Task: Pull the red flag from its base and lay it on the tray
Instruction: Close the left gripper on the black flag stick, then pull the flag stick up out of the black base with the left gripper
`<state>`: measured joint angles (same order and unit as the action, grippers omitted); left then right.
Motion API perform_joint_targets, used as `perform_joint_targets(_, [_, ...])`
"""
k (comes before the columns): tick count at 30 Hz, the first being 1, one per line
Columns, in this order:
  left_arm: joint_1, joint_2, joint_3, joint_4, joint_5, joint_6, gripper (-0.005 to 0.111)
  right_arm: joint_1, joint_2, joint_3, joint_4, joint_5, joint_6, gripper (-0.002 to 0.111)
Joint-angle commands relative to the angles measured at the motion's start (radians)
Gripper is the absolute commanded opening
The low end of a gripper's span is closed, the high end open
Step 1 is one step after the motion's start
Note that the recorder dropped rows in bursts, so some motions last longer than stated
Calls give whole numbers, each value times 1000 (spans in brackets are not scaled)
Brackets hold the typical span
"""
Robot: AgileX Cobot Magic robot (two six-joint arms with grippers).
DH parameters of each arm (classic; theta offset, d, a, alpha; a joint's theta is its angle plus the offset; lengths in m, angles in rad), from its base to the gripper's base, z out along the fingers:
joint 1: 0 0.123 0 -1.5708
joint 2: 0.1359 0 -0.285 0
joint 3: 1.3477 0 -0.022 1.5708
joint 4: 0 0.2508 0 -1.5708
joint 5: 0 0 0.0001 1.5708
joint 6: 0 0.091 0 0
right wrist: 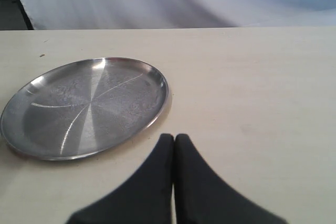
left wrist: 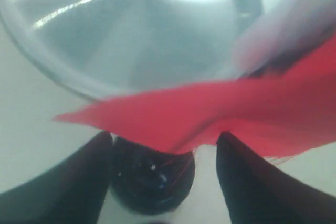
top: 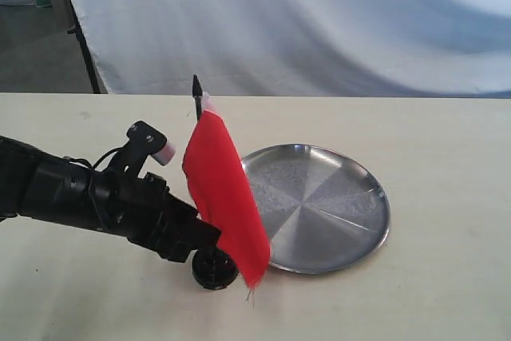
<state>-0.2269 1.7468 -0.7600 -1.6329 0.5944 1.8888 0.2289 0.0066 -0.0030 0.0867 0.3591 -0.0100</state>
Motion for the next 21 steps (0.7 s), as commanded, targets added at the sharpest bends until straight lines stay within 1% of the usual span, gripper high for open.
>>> perform_joint_targets(1, [-1,3,-6,-111,95,133,56,-6,-7,3,-2,4,-2,0])
perform_joint_targets(15, [-1,3,-17,-111,97,157,55,-6,-7,3,-2,4,-2,0])
perform_joint_targets(21, [-1,3,-27,-111,123,157,55,-6,-7,3,-2,4,-2,0])
